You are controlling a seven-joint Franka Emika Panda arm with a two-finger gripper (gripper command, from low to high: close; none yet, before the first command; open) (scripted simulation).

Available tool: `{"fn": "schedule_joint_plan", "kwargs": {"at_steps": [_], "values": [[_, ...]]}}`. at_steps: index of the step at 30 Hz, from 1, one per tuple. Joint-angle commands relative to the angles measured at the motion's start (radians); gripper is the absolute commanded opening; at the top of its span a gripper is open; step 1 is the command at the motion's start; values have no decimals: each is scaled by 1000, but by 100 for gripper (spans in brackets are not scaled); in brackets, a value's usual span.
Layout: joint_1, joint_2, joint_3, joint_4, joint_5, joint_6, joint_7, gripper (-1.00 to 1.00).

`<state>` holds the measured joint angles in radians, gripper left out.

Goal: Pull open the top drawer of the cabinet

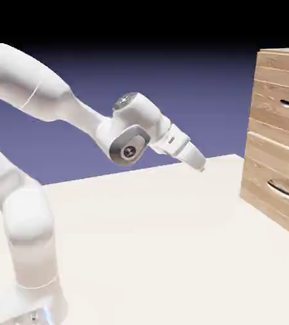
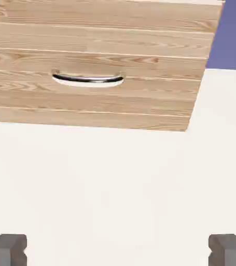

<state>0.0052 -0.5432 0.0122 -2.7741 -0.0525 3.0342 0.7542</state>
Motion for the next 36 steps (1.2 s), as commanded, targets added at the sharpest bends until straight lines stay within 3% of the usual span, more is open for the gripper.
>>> {"fn": "schedule_joint_plan", "kwargs": {"at_steps": [1,36], "values": [[-6,22,10,30,-44,-2,11,0],[-202,800,364,1071,-1566,-84,394,0]]}}
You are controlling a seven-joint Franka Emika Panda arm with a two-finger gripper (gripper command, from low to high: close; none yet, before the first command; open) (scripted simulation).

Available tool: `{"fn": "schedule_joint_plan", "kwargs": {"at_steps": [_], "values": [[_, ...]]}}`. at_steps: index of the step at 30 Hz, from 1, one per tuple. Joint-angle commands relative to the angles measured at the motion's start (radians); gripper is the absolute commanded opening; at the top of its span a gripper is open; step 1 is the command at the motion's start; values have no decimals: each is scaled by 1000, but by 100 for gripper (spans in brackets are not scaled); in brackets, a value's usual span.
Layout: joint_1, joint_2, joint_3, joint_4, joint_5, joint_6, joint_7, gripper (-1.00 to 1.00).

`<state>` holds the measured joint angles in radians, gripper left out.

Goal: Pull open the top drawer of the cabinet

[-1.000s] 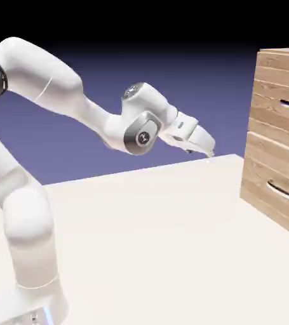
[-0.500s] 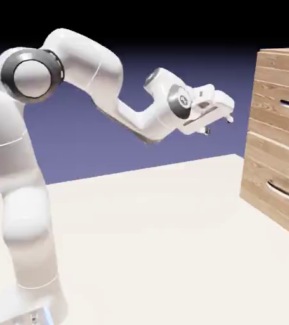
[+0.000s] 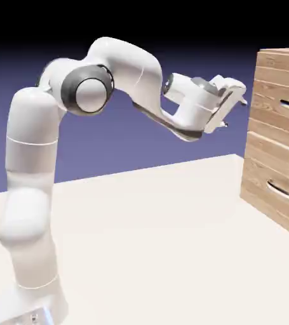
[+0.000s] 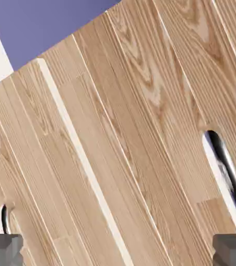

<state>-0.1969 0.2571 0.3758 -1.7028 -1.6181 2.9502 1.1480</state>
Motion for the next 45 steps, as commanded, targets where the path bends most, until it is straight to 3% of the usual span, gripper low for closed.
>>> {"fn": "schedule_joint_plan", "kwargs": {"at_steps": [1,22,40,41,45], "values": [[-6,22,10,30,-44,-2,11,0],[-117,464,211,621,-908,-49,228,0],[-91,893,597,1084,-650,-23,-525,0],[-91,893,597,1084,-650,-23,-525,-100],[-140,832,587,975,-729,-48,-402,-100]]}}
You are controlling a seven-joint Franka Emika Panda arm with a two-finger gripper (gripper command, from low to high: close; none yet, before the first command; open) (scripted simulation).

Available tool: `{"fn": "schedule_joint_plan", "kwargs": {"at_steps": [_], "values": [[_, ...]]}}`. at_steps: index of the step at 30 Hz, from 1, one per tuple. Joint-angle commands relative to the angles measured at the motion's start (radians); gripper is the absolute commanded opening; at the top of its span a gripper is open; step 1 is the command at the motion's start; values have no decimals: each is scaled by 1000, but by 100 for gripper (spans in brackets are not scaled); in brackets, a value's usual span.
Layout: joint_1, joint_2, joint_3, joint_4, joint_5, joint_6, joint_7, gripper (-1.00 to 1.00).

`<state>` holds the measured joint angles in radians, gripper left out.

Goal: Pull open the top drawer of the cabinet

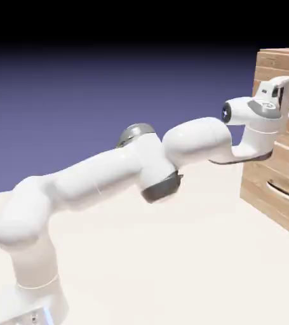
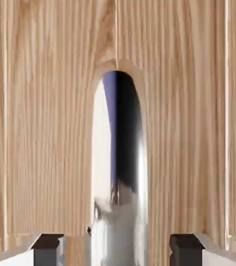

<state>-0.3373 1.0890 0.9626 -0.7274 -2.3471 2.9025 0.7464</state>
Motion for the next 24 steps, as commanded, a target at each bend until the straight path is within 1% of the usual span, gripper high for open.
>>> {"fn": "schedule_joint_plan", "kwargs": {"at_steps": [1,11,24], "values": [[-17,-20,-2,-36,-25,-9,38,-100],[-198,-210,46,-399,-205,-113,323,-100],[-499,-493,196,-870,-310,-229,617,-100]]}}
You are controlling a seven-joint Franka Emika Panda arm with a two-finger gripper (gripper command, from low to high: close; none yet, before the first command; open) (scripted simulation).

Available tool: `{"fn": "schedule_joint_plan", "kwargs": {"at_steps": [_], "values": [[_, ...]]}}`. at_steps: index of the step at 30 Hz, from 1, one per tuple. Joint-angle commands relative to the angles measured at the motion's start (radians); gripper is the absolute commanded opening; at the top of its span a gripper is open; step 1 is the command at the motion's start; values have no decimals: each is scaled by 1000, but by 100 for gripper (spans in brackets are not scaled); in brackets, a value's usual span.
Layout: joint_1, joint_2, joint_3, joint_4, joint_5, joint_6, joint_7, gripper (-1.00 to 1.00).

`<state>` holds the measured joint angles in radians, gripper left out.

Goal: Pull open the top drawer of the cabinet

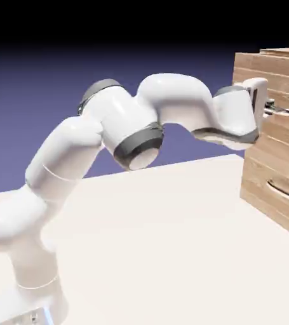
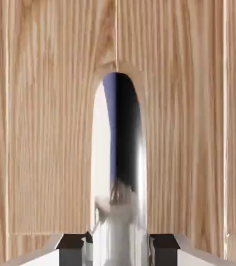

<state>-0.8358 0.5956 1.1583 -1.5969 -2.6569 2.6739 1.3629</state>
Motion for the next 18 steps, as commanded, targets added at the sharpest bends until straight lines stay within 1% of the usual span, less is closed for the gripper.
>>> {"fn": "schedule_joint_plan", "kwargs": {"at_steps": [1,6,11,14,18], "values": [[-30,-27,18,-36,-5,-6,26,-100],[-206,-171,137,-205,-28,-21,166,-100],[-387,-286,280,-311,-47,-15,287,-100],[-495,-322,377,-352,-54,-13,327,-100],[-638,-319,520,-401,-51,-25,325,-100]]}}
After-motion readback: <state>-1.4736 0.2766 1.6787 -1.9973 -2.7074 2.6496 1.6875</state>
